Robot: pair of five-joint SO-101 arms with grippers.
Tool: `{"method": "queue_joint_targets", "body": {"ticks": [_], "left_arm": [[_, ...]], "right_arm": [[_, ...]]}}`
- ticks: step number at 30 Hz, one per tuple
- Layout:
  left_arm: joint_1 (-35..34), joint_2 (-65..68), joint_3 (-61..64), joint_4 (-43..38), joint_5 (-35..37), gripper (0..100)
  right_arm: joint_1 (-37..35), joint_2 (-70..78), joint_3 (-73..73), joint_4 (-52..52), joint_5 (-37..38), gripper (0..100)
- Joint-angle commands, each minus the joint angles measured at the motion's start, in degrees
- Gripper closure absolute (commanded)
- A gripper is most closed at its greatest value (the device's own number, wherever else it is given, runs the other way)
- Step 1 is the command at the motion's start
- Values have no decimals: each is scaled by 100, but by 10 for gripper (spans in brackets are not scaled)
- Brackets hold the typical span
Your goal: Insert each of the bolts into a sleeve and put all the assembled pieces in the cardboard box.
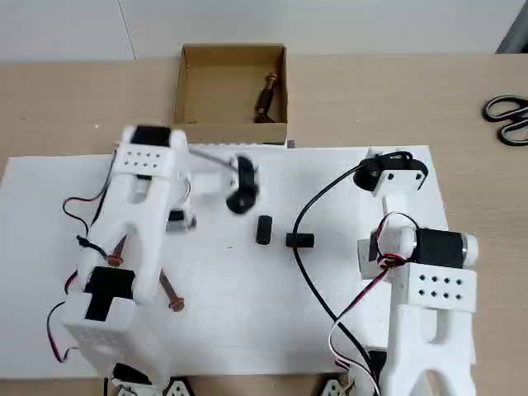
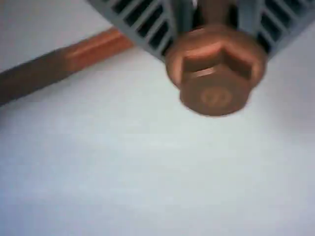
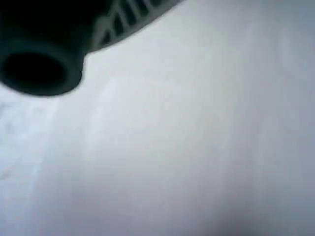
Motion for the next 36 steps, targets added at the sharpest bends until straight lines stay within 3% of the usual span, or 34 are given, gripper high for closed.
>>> {"method": "queue_joint_targets", "body": {"ticks": [1, 8, 12, 15, 25, 30, 36], "left_arm": [[-18, -290, -1051, 193, 510, 994], [-18, -835, -1982, -9, 2066, 994], [9, -888, -2053, -220, 4211, 994], [141, -1029, -2352, 167, 5626, 994], [193, -2910, -2457, 35, 7270, 994], [202, -3912, -1912, 44, 8273, 994], [211, -5160, -752, -141, 10391, 994]], "right_arm": [[40, -136, -53, -66, -62, 995], [22, -136, -62, -4, -105, 995], [22, -136, -70, 22, -255, 995], [13, -180, -316, 163, -246, 995], [-813, -1525, -774, 611, -343, 995], [-1560, -2229, -765, 585, -1231, 995], [-2448, -2747, -484, 470, -1969, 995]]}}
